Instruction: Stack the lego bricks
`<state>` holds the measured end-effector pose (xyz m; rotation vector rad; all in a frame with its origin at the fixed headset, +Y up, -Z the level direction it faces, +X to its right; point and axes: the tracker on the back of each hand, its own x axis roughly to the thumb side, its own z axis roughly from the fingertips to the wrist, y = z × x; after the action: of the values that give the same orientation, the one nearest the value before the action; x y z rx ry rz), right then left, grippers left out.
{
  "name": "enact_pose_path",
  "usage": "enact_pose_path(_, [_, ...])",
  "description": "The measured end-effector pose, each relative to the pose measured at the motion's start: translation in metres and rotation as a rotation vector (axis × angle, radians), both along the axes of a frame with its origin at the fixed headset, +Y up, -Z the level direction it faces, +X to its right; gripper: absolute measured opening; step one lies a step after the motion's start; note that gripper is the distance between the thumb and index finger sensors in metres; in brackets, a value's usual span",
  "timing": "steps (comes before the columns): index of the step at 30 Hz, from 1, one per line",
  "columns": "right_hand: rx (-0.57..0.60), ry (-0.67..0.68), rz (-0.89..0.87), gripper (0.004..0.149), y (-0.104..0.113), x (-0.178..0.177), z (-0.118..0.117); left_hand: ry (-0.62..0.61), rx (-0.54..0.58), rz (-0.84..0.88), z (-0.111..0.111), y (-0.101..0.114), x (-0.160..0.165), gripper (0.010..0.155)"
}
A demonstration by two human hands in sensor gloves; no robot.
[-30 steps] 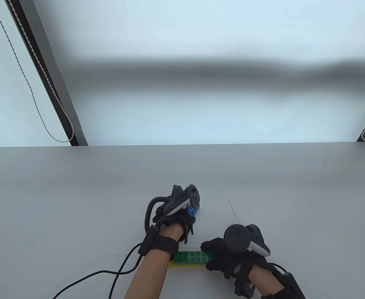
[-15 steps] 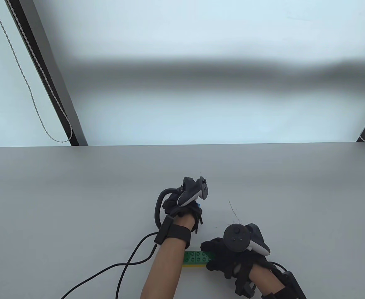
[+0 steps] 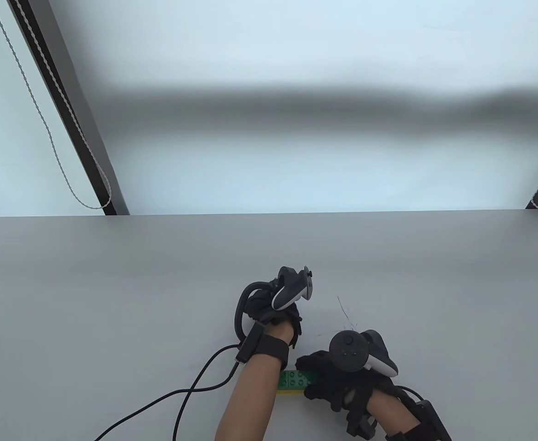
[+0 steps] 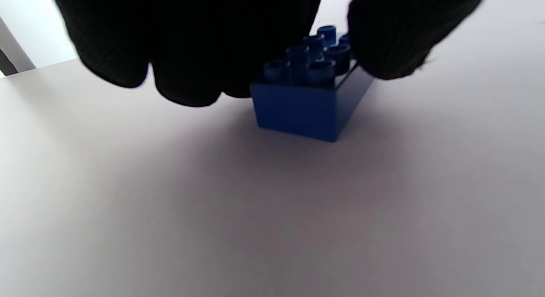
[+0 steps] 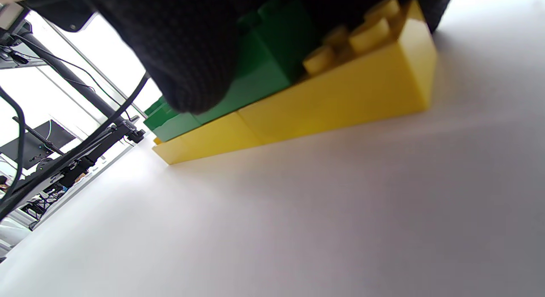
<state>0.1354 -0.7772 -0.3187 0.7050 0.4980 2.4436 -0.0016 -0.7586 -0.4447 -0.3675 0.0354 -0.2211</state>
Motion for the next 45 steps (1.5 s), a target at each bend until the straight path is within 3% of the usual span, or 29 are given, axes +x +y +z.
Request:
enact_pose_path(9, [0.001,0.001,0.001,0.068,0.0,0.0,0.0,-0.054,0.011,0.003,0.001,0.001,-0.001,0.065])
enact_pose_path(17, [0.001,-0.001,0.0,0.067,0.0,0.0,0.0,-0.146,0.053,0.042,0.017,0.026,-0.007,0.064])
enact_pose_path(32, [-0.004,-0.021,-0.013,0.067,-0.001,0.0,0.003,-0.432,0.215,0.063,0.083,0.07,-0.009,0.064])
enact_pose_path(45, [-0.008,-0.038,-0.023,0.067,-0.002,0.001,0.004,-0.537,0.25,0.145,0.133,0.073,-0.019,0.064])
